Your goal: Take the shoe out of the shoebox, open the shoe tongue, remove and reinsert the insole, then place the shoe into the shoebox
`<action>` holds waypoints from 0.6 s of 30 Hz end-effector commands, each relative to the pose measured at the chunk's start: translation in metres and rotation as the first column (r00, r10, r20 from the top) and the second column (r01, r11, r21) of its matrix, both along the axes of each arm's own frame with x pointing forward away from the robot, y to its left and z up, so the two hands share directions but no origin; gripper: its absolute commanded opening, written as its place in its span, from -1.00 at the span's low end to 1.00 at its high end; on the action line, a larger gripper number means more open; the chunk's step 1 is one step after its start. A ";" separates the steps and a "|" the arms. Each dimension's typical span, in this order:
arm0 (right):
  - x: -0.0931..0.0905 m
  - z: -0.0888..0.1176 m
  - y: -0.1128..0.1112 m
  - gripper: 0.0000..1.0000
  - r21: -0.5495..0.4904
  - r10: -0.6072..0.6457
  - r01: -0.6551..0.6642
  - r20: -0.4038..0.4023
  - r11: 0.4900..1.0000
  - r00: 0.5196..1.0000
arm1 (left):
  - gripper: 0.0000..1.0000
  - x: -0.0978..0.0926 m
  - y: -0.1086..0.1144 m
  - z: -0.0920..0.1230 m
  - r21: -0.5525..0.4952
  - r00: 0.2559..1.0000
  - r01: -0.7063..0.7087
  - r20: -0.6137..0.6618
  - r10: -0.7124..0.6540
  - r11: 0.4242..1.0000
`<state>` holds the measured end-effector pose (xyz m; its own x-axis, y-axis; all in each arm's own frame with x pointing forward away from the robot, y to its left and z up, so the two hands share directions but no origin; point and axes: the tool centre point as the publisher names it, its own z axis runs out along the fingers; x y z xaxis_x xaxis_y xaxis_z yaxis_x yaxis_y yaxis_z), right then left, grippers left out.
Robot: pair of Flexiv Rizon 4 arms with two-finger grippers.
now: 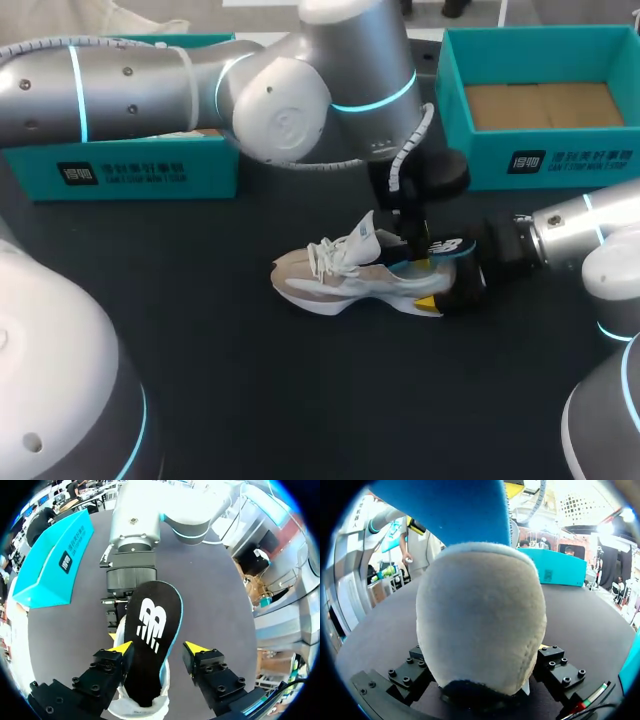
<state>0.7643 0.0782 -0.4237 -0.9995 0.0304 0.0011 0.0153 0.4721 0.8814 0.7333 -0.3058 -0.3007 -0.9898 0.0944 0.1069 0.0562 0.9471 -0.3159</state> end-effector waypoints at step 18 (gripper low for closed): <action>0.003 -0.005 0.004 -1.00 -0.003 -0.002 0.002 0.000 1.000 1.000 | 0.10 -0.018 0.011 -0.010 -0.131 0.968 -0.074 0.227 0.102 0.989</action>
